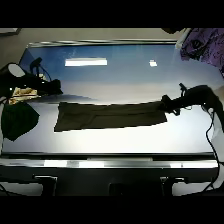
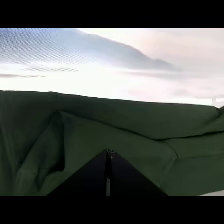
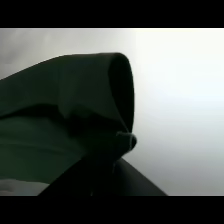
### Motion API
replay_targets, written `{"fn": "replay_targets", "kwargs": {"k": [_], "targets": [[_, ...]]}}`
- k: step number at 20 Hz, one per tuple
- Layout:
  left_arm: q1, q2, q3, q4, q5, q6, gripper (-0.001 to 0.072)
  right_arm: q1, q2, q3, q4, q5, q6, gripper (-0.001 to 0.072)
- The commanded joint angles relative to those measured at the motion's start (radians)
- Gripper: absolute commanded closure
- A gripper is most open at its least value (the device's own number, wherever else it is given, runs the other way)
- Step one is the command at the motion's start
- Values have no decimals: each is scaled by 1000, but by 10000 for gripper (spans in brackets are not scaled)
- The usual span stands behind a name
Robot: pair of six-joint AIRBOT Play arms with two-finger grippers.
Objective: Fold the clothes and pants, and hang the long-sleeved shirts on hangers.
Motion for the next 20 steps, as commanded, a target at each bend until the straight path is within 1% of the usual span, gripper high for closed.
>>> {"fn": "replay_targets", "kwargs": {"k": [1, 3, 4, 8, 9, 11, 13, 15, 20], "targets": [[-131, -28, -25, -43, 75, -52, 692, 4, 91, 145, -151, -108, 120, 686], [-242, -74, -28, -82, 137, -108, 693, 4, 132, 233, -201, -175, 171, 686], [-296, -96, -28, -118, 180, -122, 693, 4, 148, 268, -220, -200, 187, 686], [-520, -188, -27, -330, 419, -124, 693, 4, 216, 363, -281, -302, 237, 686], [-570, -210, -27, -389, 483, -138, 693, 4, 230, 377, -296, -333, 251, 686], [-665, -257, -26, -525, 607, -141, 693, 4, 266, 380, -320, -368, 265, 686], [-745, -304, -26, -643, 704, -141, 693, 4, 298, 380, -336, -397, 276, 686], [-806, -350, -10, -748, 761, -140, 693, 4, 322, 380, -344, -433, 299, 686], [-908, -487, 166, -781, 760, -142, 693, 4, 360, 380, -354, -484, 325, 686]]}}
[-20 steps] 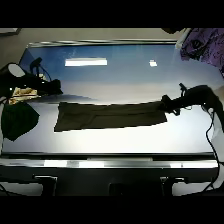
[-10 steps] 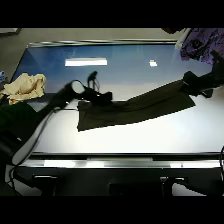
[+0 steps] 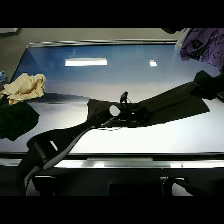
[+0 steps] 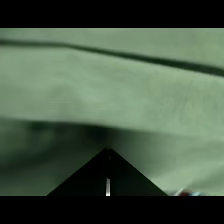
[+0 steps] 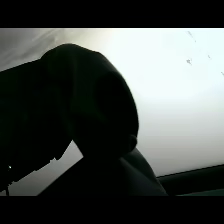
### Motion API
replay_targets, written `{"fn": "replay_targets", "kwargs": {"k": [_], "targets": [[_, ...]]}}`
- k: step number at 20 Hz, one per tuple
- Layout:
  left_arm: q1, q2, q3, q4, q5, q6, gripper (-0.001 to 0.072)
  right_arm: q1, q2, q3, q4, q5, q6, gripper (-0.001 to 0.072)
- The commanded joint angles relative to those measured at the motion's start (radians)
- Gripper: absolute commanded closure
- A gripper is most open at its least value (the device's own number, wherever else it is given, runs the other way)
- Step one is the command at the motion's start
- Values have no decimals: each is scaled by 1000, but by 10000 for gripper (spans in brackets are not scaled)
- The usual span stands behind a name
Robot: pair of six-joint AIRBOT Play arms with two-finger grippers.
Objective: Fold the clothes and pants, and hang the long-sleeved shirts on hangers.
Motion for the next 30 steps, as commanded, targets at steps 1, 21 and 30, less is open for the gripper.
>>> {"fn": "replay_targets", "kwargs": {"k": [1, 21, 30], "targets": [[-71, -93, 118, -61, 25, -1, 693, 1, 27, 2, -22, -42, 22, 686], [598, 488, 132, 970, -900, -14, 693, 556, -113, -5, -81, 277, 424, 686], [698, 561, 132, 970, -900, -15, 692, 793, -357, -5, -89, 492, 602, 686]]}}
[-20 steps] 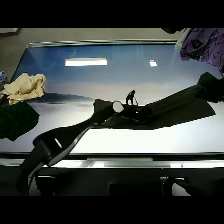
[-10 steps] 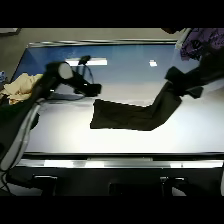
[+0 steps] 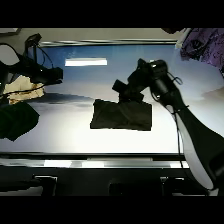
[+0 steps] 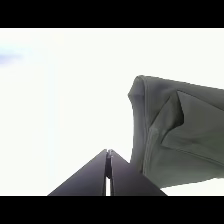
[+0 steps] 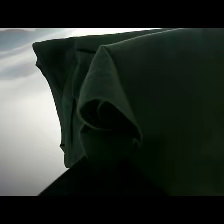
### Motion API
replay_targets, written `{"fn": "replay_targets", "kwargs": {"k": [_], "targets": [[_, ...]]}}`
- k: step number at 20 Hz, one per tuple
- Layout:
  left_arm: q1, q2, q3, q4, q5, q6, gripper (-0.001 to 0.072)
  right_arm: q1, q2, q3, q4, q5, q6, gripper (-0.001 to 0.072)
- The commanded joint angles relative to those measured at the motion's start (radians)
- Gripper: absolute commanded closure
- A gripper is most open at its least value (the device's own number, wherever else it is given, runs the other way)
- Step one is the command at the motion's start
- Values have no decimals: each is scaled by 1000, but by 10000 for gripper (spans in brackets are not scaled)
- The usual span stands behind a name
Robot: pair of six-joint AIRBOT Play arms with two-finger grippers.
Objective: Fold the clothes and pants, and hang the long-sleeved shirts on hangers.
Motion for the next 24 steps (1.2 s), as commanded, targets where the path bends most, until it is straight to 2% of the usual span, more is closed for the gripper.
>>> {"fn": "replay_targets", "kwargs": {"k": [1, 9, 10, 11, 12, 14, 16, 17, 21, 24], "targets": [[18, 12, 0, 6, -5, 1, 692, 71, -85, 0, -1, 76, 72, 686], [18, 12, 0, 6, -4, 1, 692, 123, -181, 0, 37, 119, 83, 676], [18, 12, 0, 6, -4, 0, 693, 122, -189, 0, 56, 142, 71, 595], [18, 11, 0, 6, -4, 1, 692, 122, -191, 0, 71, 166, 53, 474], [18, 10, 0, 6, -4, 1, 692, 122, -188, 3, 89, 185, 15, 384], [18, 10, 0, 6, -4, 1, 693, 103, -161, 5, 110, 191, -40, 257], [18, 10, 0, 6, -3, 0, 693, 50, -108, 5, 118, 159, -93, 237], [18, 10, 0, 6, -2, 0, 692, 5, -77, 5, 127, 137, -135, 188], [18, 11, 0, 6, -1, 0, 692, -275, 57, 5, 191, -29, -411, 161], [18, 11, 0, 6, -2, 1, 692, -547, 92, -14, 240, -177, -623, 146]]}}
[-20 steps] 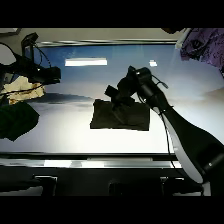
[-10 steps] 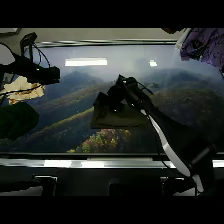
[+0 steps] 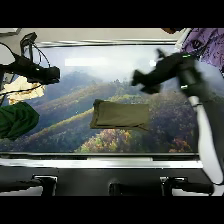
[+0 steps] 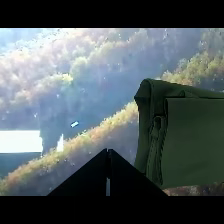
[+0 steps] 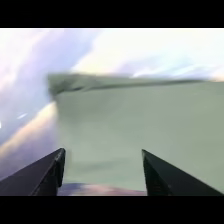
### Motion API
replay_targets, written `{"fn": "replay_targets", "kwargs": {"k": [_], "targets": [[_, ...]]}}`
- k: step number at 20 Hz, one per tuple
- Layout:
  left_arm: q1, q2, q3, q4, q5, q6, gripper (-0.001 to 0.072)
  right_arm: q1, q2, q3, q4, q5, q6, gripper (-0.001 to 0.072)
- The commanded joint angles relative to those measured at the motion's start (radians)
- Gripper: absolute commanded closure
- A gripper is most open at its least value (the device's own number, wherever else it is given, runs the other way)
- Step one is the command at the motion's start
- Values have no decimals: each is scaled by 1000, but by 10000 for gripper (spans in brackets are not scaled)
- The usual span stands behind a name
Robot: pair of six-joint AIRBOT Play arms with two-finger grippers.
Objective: Fold the clothes and pants, and hang the long-sleeved shirts on hangers.
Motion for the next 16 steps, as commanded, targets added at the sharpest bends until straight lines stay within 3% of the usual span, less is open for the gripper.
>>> {"fn": "replay_targets", "kwargs": {"k": [1, 4, 6, 12, 16], "targets": [[1, 1, 0, 0, 0, 0, 692, -310, 44, -50, 117, -166, -296, 141], [1, 2, 0, 0, 1, 0, 692, -524, 43, -256, 362, -178, -473, 133], [1, 2, 0, 0, 1, 0, 692, -585, 43, -436, 432, -142, -562, 134], [0, 2, 0, -2, -3, 0, 692, -532, -36, -774, 584, 37, -783, 146], [0, 2, 0, -2, -3, 0, 692, -442, -71, -783, 612, 161, -809, 174]]}}
